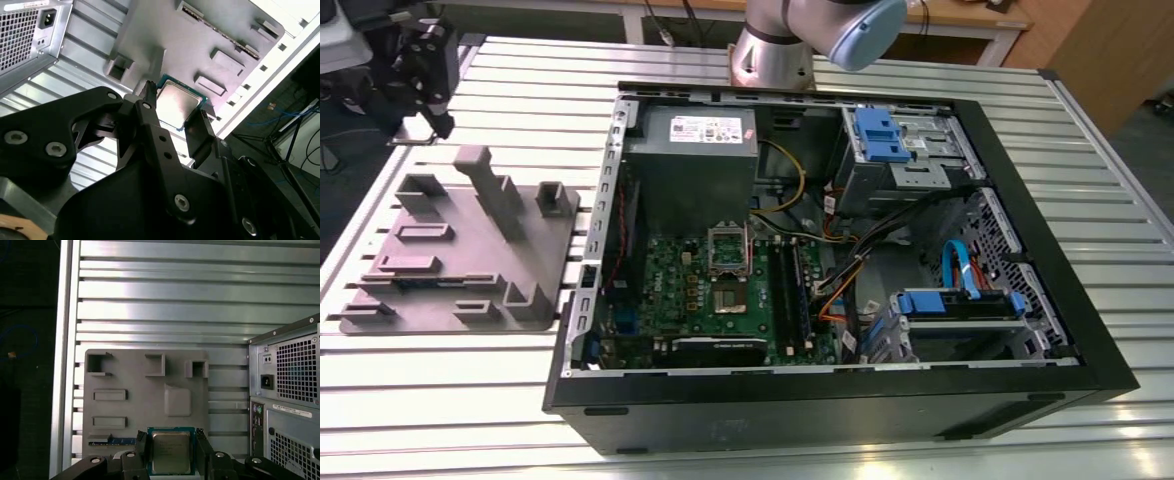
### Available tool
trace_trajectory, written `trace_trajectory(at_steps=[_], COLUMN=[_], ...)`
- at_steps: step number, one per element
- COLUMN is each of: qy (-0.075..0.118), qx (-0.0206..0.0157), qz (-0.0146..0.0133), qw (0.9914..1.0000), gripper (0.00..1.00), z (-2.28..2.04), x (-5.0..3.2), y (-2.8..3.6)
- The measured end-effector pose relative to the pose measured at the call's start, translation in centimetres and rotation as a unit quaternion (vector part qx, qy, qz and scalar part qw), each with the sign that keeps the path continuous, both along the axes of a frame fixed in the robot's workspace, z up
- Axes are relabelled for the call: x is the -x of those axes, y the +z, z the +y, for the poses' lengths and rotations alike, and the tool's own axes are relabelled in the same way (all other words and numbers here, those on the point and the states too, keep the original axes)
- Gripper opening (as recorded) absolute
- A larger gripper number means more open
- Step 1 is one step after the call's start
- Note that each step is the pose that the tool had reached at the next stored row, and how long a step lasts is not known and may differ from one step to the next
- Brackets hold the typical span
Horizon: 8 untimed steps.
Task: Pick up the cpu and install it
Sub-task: 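Pick up the cpu and move it towards the insertion slot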
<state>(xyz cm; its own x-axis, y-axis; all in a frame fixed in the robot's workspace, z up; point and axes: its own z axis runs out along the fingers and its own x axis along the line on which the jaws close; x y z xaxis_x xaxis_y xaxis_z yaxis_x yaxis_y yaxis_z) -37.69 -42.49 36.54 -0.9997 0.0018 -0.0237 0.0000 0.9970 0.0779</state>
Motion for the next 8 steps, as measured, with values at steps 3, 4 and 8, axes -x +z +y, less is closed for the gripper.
trace_trajectory(at_steps=[3, 4, 8], qy=[0.000, 0.000, 0.000], qx=[0.0000, 0.0000, 0.0000], qz=[0.0000, 0.0000, 0.0000], qw=[1.00000, 1.00000, 1.00000], gripper=[0.47, 0.47, 0.47], z=[0.00, 0.00, 0.00], x=[-0.70, -0.92, -1.82], y=[0.00, 0.00, 0.00])
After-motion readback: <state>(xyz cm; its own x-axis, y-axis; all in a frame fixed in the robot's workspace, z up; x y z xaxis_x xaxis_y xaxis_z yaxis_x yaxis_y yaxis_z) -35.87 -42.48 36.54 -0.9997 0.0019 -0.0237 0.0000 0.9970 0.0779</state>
